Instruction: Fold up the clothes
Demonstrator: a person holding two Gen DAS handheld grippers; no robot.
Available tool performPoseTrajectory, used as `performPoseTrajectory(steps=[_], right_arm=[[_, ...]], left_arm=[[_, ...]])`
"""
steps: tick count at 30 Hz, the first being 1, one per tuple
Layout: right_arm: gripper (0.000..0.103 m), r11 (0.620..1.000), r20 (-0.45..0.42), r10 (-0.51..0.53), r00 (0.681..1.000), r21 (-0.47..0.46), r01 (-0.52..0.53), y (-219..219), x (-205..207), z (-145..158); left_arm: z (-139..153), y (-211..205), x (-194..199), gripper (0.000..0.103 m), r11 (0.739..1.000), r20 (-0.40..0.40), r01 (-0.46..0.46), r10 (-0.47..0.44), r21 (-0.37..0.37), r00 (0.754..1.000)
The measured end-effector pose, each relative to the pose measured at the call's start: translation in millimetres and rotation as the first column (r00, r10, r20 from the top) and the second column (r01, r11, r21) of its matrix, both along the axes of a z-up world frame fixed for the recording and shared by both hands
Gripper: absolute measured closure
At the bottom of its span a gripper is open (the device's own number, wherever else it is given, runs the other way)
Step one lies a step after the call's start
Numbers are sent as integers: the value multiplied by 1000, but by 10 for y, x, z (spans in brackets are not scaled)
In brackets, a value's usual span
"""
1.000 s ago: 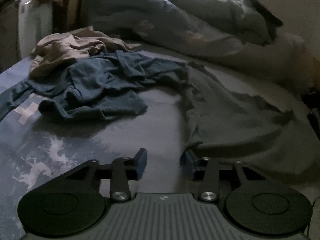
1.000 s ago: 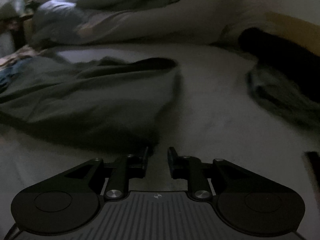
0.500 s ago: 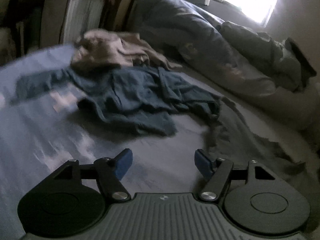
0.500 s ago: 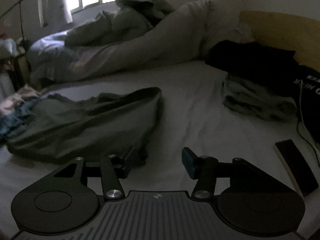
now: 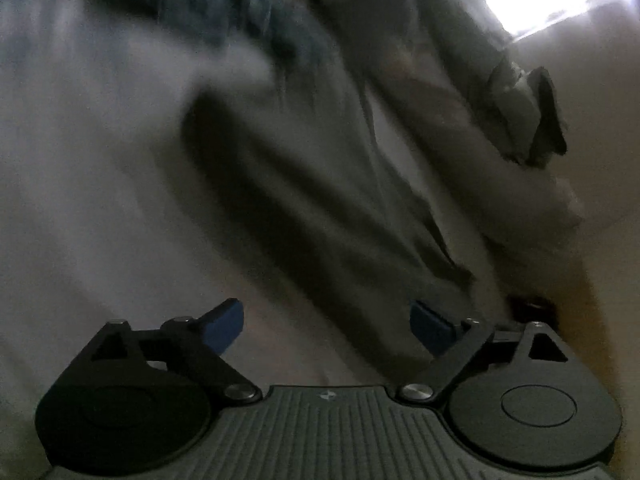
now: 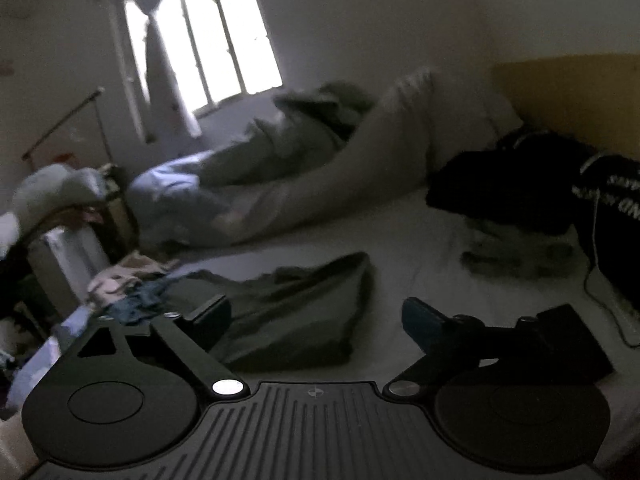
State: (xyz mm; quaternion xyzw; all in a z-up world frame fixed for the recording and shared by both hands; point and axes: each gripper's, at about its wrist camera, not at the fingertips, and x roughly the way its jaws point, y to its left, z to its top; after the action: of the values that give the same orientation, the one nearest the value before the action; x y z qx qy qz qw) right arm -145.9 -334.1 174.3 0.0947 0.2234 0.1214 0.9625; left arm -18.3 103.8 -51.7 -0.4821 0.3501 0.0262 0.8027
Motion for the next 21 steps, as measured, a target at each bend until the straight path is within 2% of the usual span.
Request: performPoseTrajectory(steps=[2,3,6,9,11,14,16,21], right_arm=[[7,1000,13,20,1000,-23,-19,0,-122,26],[7,999,10,26,1000,-25,-26,-12,-150,28],[7,999,0,35,999,-6,-35,-74,-209,24],[7,999,-19,29,999,35,-28,-179,-207,5],[7,998,-34,24,999,60,-22,-241,-205,-10],[7,995,-45,18,999,100,-14,-335,-210,-31],[6,992,-41,14,999,124,-9,-389,-203,-46],[5,983,-45,4,999,181,4,-472,-56,-127]], left_arm=[[-156,-167,23,8,996,-52,-9,4,-94,999],[-197,-241,14,7,991,-52,-37,30,-132,998],[-262,-384,132,7,978,-9,-46,46,-203,999],[-335,-432,299,7,971,-32,-97,92,-218,995],[-379,-427,352,0,961,-38,-140,135,-239,990],[-409,-447,462,0,955,-57,-175,166,-241,984],[-407,-470,533,0,957,-77,-183,170,-225,982],[-373,-423,738,0,960,-44,-176,170,-217,984]])
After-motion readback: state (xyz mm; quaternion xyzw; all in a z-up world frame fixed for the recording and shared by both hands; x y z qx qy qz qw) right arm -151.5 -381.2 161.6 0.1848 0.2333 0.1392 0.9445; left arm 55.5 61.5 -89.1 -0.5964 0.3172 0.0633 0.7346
